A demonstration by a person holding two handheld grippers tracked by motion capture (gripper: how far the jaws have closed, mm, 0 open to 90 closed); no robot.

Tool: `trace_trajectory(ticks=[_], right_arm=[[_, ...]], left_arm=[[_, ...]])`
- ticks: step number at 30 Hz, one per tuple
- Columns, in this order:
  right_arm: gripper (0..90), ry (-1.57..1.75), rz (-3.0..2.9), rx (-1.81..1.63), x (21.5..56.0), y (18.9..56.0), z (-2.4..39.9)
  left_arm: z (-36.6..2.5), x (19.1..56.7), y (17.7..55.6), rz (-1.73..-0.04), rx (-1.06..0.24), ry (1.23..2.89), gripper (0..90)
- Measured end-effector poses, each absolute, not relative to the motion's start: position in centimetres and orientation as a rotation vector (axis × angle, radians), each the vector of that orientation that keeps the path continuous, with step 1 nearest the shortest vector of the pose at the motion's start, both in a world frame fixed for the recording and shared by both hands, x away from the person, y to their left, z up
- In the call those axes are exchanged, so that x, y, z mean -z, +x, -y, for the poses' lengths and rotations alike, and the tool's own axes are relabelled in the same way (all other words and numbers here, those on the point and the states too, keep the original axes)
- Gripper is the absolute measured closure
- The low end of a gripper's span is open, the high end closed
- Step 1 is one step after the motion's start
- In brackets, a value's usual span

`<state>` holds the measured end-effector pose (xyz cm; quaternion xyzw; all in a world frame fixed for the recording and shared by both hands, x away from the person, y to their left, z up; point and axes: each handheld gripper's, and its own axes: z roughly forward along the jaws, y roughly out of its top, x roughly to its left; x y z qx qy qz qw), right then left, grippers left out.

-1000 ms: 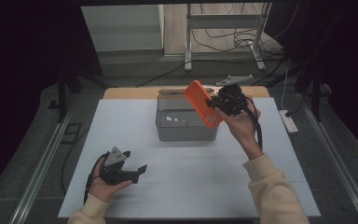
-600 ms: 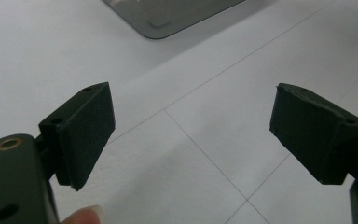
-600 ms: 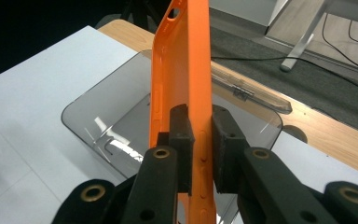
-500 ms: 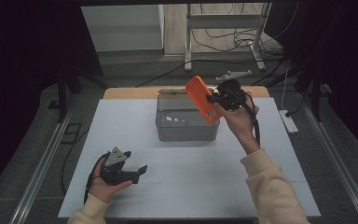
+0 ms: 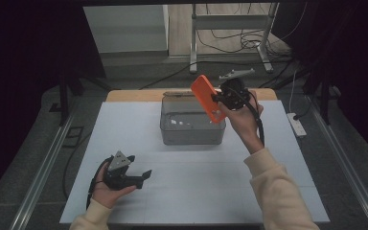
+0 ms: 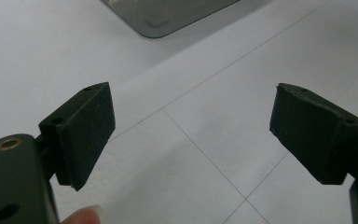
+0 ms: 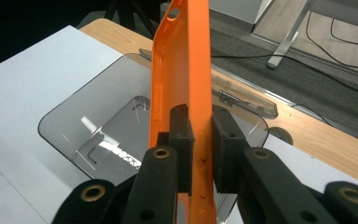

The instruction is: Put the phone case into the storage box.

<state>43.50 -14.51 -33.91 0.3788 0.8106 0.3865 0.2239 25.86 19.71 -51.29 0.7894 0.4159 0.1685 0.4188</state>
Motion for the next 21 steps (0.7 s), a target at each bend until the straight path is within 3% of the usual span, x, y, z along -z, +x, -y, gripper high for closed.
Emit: trace_trajectory(ticks=[21], right_arm=[[80.6,1.125,-2.196,-0.979,33.7,45.0,13.6]], left_arm=[[-19.7,51.0,25.7,-1.034,-0.431,1.967,14.0]])
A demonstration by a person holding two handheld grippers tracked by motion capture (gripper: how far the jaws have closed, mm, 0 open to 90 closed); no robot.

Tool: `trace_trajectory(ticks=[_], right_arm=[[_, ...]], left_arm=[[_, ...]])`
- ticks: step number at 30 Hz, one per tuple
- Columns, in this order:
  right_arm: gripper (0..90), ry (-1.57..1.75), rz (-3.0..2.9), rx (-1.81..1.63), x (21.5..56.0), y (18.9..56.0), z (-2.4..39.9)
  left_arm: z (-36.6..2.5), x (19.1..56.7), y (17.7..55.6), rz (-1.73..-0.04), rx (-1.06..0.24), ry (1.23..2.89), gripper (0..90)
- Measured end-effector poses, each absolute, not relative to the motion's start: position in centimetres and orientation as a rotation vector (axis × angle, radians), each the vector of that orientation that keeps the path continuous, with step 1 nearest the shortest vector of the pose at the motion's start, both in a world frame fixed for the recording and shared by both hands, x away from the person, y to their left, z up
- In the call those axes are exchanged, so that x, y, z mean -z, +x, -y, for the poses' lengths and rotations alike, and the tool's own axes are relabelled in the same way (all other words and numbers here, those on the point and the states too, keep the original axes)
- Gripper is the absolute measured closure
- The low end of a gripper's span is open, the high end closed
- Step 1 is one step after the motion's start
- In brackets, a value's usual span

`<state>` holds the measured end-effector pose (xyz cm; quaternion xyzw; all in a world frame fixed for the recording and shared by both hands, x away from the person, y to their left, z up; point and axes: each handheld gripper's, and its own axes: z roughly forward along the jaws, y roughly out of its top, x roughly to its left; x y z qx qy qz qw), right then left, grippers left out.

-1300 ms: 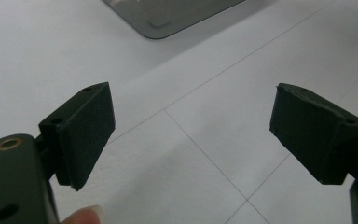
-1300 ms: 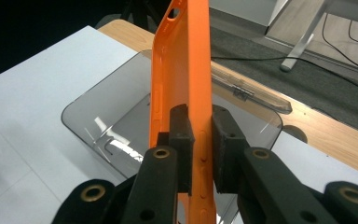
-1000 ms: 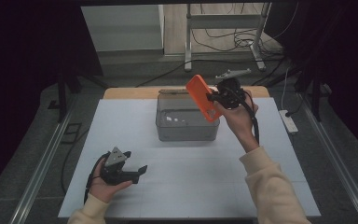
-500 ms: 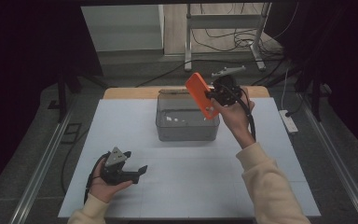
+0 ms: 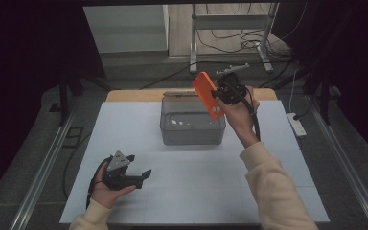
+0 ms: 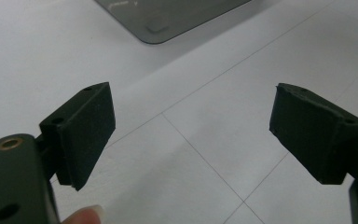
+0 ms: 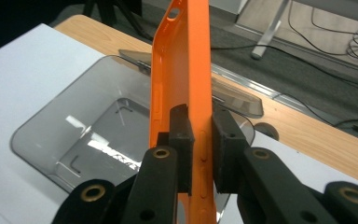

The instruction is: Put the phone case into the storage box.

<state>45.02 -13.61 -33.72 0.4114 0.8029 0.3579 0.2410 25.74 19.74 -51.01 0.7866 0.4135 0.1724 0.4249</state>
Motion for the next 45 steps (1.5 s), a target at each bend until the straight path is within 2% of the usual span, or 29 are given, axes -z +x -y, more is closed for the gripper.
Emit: trace_trajectory(ticks=[45], right_arm=[[80.4,1.252,-2.176,-0.831,36.1,47.2,13.8]], left_arm=[[-19.8,51.0,25.8,-1.033,-0.428,1.967,13.9]])
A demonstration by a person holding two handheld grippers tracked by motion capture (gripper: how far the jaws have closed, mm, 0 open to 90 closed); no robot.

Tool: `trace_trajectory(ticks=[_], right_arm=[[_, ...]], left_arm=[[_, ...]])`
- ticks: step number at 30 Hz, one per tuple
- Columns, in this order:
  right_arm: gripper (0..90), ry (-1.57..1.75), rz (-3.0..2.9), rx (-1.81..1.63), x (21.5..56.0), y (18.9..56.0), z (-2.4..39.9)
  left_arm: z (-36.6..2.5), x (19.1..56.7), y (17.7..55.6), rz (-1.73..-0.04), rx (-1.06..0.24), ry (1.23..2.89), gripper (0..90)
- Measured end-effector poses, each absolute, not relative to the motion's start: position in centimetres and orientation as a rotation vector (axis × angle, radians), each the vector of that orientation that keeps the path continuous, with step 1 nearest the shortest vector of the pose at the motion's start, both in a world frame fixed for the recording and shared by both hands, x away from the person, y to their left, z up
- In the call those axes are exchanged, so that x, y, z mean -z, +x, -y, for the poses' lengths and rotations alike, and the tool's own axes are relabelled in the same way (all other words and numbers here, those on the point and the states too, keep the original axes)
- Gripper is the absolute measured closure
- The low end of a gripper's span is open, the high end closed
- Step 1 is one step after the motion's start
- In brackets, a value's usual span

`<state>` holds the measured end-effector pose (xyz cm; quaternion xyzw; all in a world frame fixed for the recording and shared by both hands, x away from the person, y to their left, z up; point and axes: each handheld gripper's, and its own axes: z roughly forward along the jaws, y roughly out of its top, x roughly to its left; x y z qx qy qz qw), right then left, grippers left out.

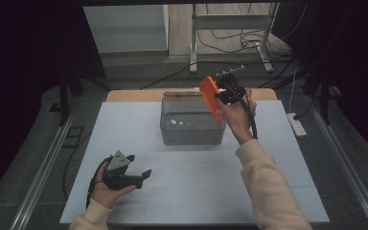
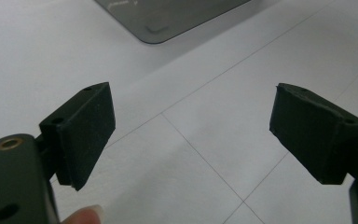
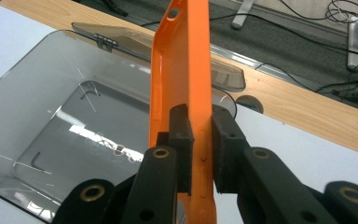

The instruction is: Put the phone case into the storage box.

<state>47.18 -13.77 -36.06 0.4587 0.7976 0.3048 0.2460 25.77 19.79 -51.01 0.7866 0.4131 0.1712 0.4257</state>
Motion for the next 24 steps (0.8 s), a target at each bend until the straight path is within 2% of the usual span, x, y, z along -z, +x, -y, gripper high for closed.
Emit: trace_trajectory(ticks=[24], right_arm=[[80.5,1.313,-2.156,-0.753,37.8,48.0,13.3]], left_arm=[[-19.8,50.9,25.7,-1.024,-0.428,1.965,13.9]])
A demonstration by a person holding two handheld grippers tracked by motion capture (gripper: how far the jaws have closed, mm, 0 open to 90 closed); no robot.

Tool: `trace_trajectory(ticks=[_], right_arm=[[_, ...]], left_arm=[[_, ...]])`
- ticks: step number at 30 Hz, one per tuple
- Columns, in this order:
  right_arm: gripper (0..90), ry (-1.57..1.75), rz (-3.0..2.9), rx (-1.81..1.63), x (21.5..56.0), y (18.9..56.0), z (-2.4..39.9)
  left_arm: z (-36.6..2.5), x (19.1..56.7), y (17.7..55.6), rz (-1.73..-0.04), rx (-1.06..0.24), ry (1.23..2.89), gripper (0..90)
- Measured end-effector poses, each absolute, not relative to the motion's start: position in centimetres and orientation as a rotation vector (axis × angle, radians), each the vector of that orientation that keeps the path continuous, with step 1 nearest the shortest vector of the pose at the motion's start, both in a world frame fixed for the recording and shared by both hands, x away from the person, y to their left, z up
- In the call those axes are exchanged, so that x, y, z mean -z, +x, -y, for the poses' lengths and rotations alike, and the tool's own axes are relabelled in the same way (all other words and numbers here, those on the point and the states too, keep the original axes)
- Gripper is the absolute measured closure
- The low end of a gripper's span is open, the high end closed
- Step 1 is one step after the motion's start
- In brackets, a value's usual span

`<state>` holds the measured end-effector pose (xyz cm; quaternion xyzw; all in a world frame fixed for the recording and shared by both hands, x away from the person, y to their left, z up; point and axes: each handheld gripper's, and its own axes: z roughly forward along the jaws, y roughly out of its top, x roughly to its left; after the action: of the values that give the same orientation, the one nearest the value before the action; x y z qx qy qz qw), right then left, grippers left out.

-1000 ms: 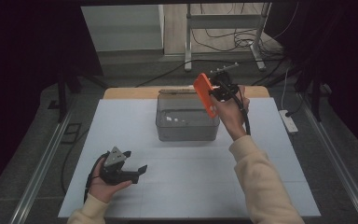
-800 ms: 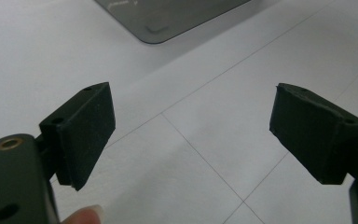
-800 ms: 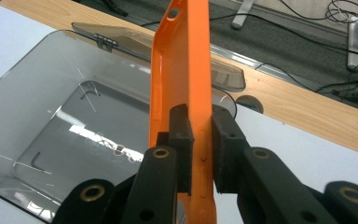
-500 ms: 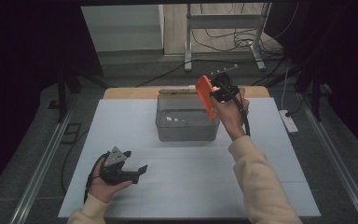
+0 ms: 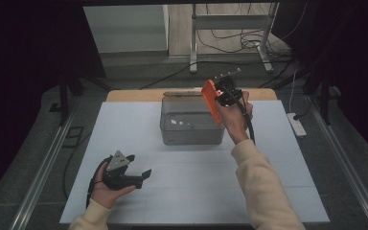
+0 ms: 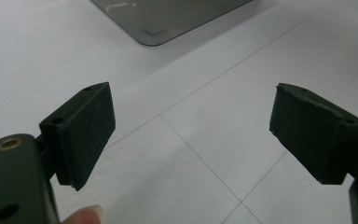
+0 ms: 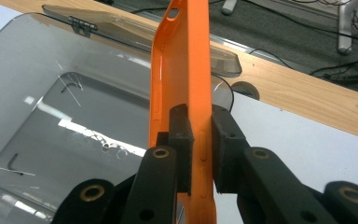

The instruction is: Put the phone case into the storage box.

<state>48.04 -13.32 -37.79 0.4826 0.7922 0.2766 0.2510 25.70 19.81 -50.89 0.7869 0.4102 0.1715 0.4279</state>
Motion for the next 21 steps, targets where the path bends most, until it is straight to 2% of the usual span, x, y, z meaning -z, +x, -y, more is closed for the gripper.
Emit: trace_trajectory(ticks=[21], right_arm=[[80.4,1.321,-2.153,-0.700,38.26,48.08,13.22]], left_arm=[[-19.76,50.91,25.70,-1.024,-0.428,1.967,14.0]])
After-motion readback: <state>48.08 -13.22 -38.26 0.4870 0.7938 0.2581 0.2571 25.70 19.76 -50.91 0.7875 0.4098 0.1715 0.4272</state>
